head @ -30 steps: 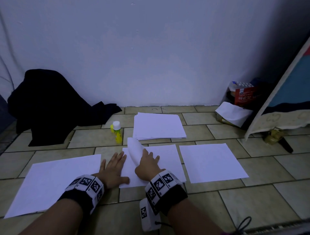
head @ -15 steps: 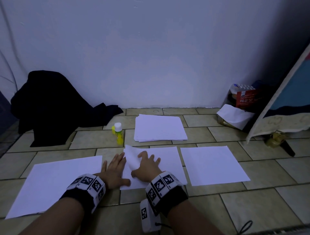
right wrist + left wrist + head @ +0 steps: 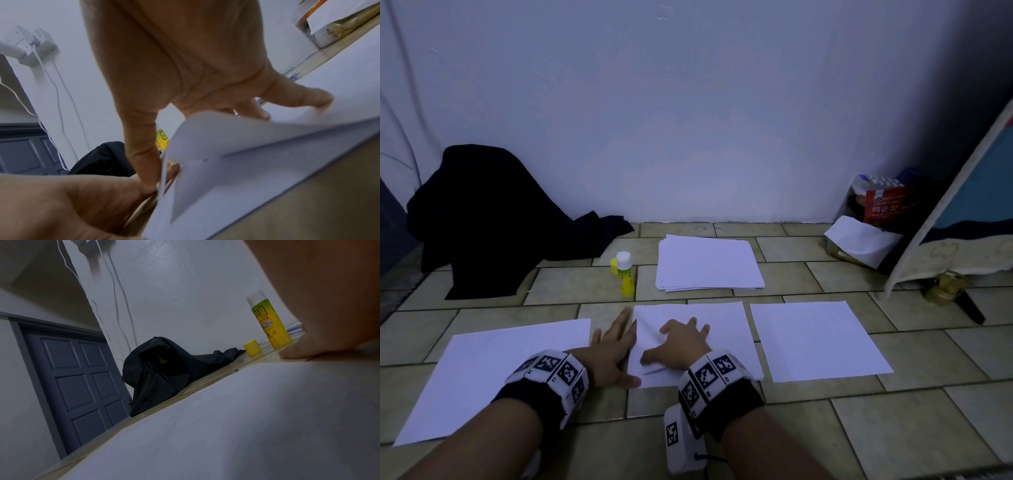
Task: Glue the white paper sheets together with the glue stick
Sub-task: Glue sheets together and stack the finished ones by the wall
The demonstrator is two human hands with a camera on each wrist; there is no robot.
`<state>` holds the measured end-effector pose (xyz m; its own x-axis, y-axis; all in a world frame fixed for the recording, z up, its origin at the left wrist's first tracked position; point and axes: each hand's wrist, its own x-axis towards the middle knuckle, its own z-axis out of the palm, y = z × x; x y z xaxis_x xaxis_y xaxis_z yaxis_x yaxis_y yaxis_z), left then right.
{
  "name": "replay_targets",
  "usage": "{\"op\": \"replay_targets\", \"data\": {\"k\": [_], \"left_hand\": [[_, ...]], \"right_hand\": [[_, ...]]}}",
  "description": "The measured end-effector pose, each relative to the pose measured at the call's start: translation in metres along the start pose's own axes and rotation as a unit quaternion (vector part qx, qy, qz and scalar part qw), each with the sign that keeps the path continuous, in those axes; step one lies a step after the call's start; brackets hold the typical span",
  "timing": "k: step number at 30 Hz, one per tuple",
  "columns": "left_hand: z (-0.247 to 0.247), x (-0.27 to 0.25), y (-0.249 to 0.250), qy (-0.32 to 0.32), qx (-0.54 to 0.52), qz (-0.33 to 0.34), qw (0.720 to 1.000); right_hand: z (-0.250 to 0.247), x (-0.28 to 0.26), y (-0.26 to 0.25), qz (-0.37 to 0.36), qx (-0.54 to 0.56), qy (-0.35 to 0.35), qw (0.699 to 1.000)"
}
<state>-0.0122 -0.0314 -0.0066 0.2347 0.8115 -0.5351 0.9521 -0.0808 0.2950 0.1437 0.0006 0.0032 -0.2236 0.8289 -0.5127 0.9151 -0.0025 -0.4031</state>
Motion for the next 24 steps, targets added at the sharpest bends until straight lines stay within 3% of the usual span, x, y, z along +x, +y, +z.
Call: {"op": "replay_targets", "data": {"k": [4, 15, 24], "left_hand": [[-0.005, -0.002, 0.003, 0.017, -0.024, -0.027, 0.999], [-0.022, 0.002, 0.000, 0.071, -0.082, -0.023, 0.994], [-0.017, 0.004, 0.021, 0.037, 0.104, -0.051, 0.993]], "right_hand": [[-0.010, -0.013, -0.002, -0.029, -0.021, -0.004, 0.999], [-0.003, -0.007, -0.006, -0.003, -0.074, 0.008, 0.997], [0.003, -0.003, -0.009, 0.023, -0.101, 0.007, 0.995]]}}
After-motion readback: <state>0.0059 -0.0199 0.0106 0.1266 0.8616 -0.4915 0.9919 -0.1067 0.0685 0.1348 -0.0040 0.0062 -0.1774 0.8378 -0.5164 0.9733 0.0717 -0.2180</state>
